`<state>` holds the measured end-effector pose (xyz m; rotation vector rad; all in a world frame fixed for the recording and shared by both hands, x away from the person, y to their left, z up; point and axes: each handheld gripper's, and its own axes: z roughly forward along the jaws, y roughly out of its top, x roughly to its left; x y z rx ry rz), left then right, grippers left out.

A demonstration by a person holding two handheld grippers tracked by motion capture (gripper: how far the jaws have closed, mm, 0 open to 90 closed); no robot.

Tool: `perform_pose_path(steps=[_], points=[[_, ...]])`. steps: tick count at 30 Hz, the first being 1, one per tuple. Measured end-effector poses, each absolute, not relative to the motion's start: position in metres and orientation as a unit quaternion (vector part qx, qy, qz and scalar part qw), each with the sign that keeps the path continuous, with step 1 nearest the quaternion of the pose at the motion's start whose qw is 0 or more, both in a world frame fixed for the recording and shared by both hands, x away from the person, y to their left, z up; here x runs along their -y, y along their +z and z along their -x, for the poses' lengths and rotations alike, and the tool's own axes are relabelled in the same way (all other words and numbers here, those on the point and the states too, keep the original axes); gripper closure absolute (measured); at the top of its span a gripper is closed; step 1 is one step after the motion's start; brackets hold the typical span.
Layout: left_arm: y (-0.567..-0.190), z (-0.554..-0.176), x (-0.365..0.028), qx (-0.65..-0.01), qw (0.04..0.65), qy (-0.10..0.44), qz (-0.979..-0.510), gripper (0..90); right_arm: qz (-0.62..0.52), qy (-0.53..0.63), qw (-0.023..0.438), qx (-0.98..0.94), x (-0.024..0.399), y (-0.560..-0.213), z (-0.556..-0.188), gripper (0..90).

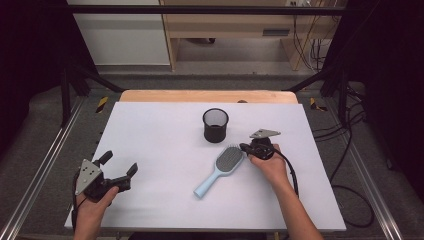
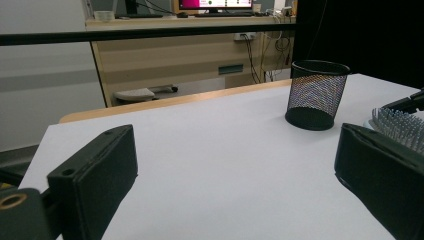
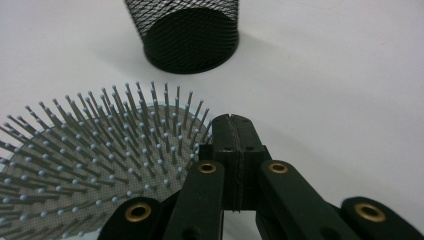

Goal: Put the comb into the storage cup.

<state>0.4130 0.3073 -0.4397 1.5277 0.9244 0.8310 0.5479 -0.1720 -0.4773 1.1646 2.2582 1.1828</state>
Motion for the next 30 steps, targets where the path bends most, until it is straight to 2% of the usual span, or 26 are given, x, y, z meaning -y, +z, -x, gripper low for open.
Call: perform_pose_path(steps=[20,30], points=[[-0.442,-0.415,-0.306,-0.394,0.545,0.342,-0.657,3.6,-0.391,0.411,0.134,-0.813,0.123,-0.474,-0.494,90.0],[-0.443,-0.417,-0.305,-0.394,0.536,0.332,-0.668,3.8,-0.370,0.406,0.131,-0.825,0.103,-0.475,-0.482,90.0]])
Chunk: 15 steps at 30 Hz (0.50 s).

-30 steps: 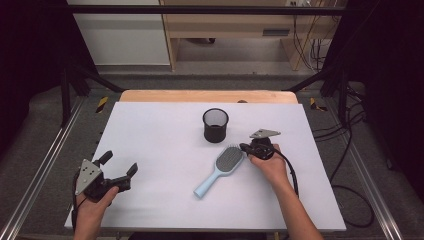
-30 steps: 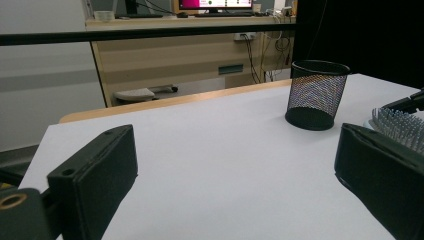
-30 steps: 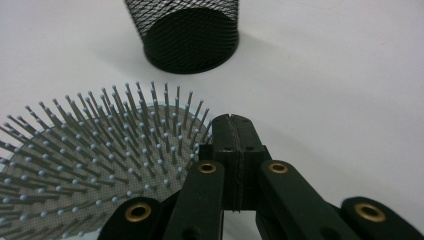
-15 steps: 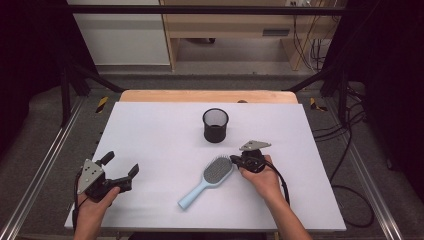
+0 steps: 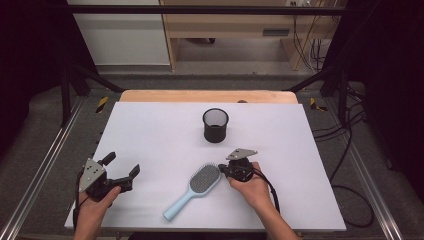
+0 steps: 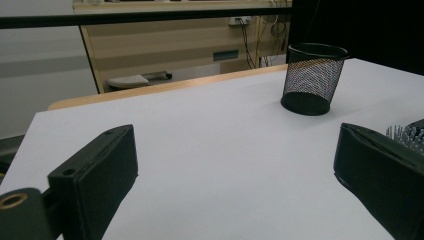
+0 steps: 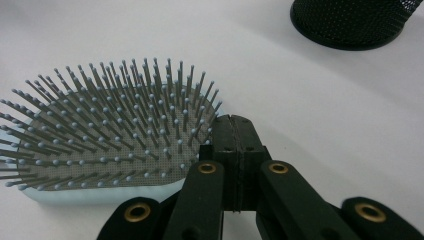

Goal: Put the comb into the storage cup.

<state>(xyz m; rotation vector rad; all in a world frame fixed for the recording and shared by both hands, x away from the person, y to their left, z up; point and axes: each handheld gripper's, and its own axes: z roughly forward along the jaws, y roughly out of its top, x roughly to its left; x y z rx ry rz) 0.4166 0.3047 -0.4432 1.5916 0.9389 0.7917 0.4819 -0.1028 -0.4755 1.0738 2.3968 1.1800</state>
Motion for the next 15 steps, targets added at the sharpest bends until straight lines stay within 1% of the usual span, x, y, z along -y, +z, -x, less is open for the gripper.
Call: perform_pose_path(steps=[4,5,6,7,8,12,13,15], points=[[-0.441,-0.414,-0.303,-0.399,0.528,0.326,-0.674,4.2,-0.372,0.416,0.131,-0.820,0.105,-0.475,-0.481,90.0],[-0.440,-0.414,-0.302,-0.400,0.524,0.325,-0.678,4.2,-0.373,0.418,0.132,-0.818,0.106,-0.474,-0.480,89.0],[-0.438,-0.414,-0.300,-0.400,0.520,0.322,-0.682,4.2,-0.371,0.429,0.137,-0.812,0.111,-0.471,-0.479,85.5],[-0.437,-0.414,-0.299,-0.400,0.518,0.318,-0.686,4.2,-0.371,0.429,0.137,-0.812,0.111,-0.471,-0.479,85.5],[-0.435,-0.413,-0.297,-0.400,0.516,0.315,-0.689,4.2,-0.372,0.435,0.139,-0.808,0.114,-0.470,-0.478,83.4],[-0.429,-0.414,-0.288,-0.400,0.503,0.296,-0.707,4.1,-0.370,0.465,0.153,-0.789,0.128,-0.464,-0.472,68.5],[-0.428,-0.415,-0.285,-0.399,0.501,0.292,-0.710,4.0,-0.371,0.469,0.161,-0.785,0.132,-0.463,-0.470,63.3],[-0.425,-0.415,-0.280,-0.398,0.495,0.286,-0.718,3.9,-0.381,0.472,0.172,-0.776,0.140,-0.459,-0.467,49.6]])
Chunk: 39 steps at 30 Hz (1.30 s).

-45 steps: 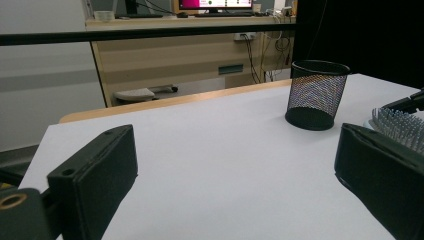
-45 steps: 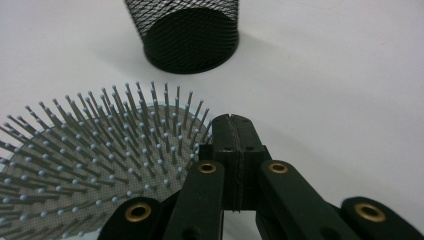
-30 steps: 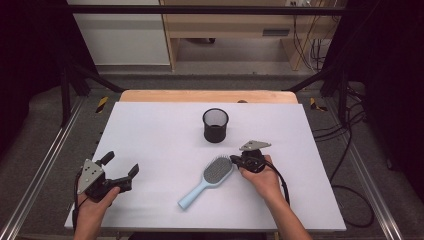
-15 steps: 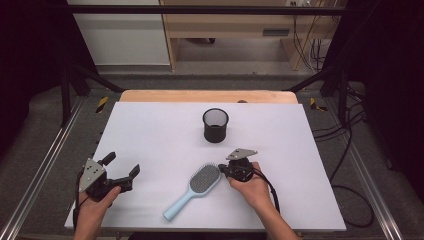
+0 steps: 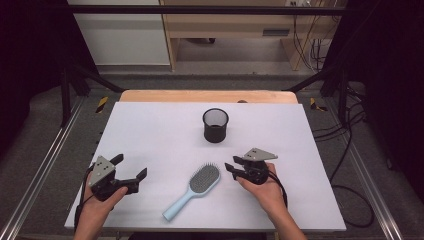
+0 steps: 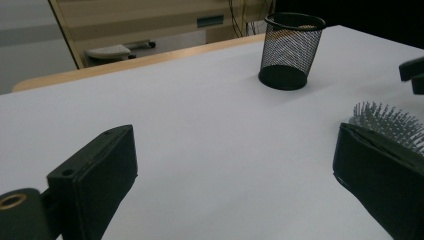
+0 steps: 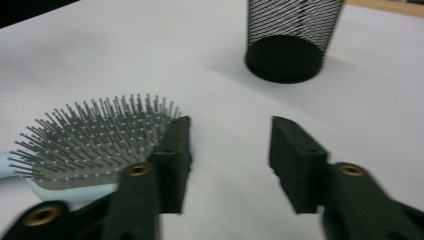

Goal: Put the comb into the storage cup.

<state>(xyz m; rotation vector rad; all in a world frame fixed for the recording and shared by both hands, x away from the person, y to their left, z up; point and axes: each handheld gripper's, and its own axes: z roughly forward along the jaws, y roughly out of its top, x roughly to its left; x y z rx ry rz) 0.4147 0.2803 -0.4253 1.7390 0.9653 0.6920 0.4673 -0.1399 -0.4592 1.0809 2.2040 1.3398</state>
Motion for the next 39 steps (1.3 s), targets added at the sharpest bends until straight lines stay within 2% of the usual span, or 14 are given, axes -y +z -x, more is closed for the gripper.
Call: perform_pose_path(steps=[1,2,3,6,12,17,24,36,39], points=[[-0.424,-0.414,-0.278,-0.399,0.494,0.285,-0.718,3.2,-0.381,0.473,0.185,-0.772,0.149,-0.456,-0.465,42.8],[-0.422,-0.414,-0.275,-0.402,0.491,0.288,-0.717,3.2,-0.381,0.473,0.185,-0.772,0.149,-0.456,-0.465,42.8],[-0.421,-0.413,-0.272,-0.402,0.487,0.289,-0.719,3.2,-0.383,0.471,0.191,-0.772,0.154,-0.453,-0.463,38.0],[-0.418,-0.412,-0.263,-0.396,0.486,0.282,-0.726,3.2,-0.384,0.461,0.224,-0.768,0.168,-0.450,-0.457,19.6],[-0.417,-0.408,-0.231,-0.387,0.472,0.244,-0.753,3.6,-0.423,0.474,0.282,-0.719,0.201,-0.453,-0.459,6.5],[-0.422,-0.403,-0.200,-0.361,0.445,0.210,-0.792,3.7,-0.438,0.483,0.294,-0.699,0.220,-0.452,-0.463,5.7],[-0.433,-0.400,-0.170,-0.329,0.397,0.199,-0.833,3.9,-0.435,0.482,0.289,-0.703,0.222,-0.456,-0.460,5.9],[-0.452,-0.396,-0.157,-0.320,0.359,0.185,-0.857,5.1,-0.438,0.472,0.283,-0.711,0.221,-0.459,-0.459,6.8],[-0.457,-0.397,-0.158,-0.326,0.350,0.181,-0.860,8.4,-0.438,0.472,0.282,-0.711,0.221,-0.459,-0.459,6.9]])
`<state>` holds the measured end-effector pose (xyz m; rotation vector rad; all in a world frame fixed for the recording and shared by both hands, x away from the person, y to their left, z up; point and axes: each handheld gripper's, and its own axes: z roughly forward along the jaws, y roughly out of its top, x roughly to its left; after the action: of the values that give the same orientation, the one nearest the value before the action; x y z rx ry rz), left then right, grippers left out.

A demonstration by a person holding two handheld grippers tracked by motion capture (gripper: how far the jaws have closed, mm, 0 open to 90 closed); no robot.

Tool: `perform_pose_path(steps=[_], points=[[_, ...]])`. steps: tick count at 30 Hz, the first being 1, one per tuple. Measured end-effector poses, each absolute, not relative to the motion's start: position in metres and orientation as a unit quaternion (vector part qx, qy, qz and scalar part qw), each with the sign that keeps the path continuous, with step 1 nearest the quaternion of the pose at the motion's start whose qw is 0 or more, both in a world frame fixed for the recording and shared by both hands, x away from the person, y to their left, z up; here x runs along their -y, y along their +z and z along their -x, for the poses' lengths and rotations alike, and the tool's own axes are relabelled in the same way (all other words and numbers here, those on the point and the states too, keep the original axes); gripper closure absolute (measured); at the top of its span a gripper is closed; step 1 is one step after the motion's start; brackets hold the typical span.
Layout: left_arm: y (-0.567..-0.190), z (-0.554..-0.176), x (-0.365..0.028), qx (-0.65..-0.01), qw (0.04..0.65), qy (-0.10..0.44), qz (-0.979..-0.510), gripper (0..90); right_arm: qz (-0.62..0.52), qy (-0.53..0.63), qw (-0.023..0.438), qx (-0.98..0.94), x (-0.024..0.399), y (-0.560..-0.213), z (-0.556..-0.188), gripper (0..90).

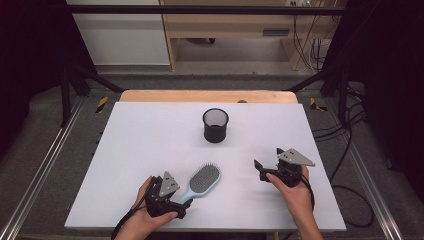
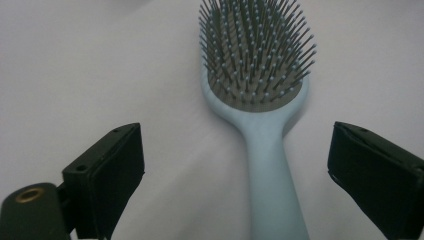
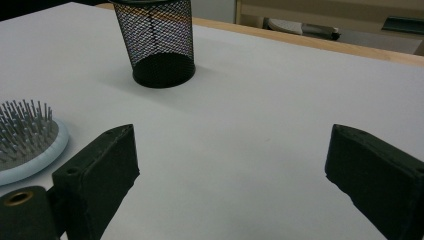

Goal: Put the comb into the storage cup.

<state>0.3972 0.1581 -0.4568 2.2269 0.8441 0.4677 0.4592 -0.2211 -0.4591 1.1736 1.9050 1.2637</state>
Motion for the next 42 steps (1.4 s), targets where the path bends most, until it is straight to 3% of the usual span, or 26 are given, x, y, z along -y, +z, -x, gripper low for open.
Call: perform_pose_path(steps=[4,5,19,42], points=[[-0.461,-0.397,-0.158,-0.325,0.342,0.164,-0.866,17.6,-0.439,0.470,0.281,-0.713,0.220,-0.460,-0.460,7.1],[-0.462,-0.397,-0.157,-0.321,0.340,0.158,-0.870,23.8,-0.438,0.470,0.280,-0.713,0.220,-0.460,-0.460,7.3],[-0.466,-0.404,-0.141,-0.308,0.309,0.118,-0.892,52.8,-0.437,0.472,0.277,-0.714,0.219,-0.459,-0.460,8.4],[-0.463,-0.413,-0.134,-0.308,0.280,0.099,-0.904,62.6,-0.443,0.473,0.263,-0.715,0.218,-0.463,-0.459,11.0]])
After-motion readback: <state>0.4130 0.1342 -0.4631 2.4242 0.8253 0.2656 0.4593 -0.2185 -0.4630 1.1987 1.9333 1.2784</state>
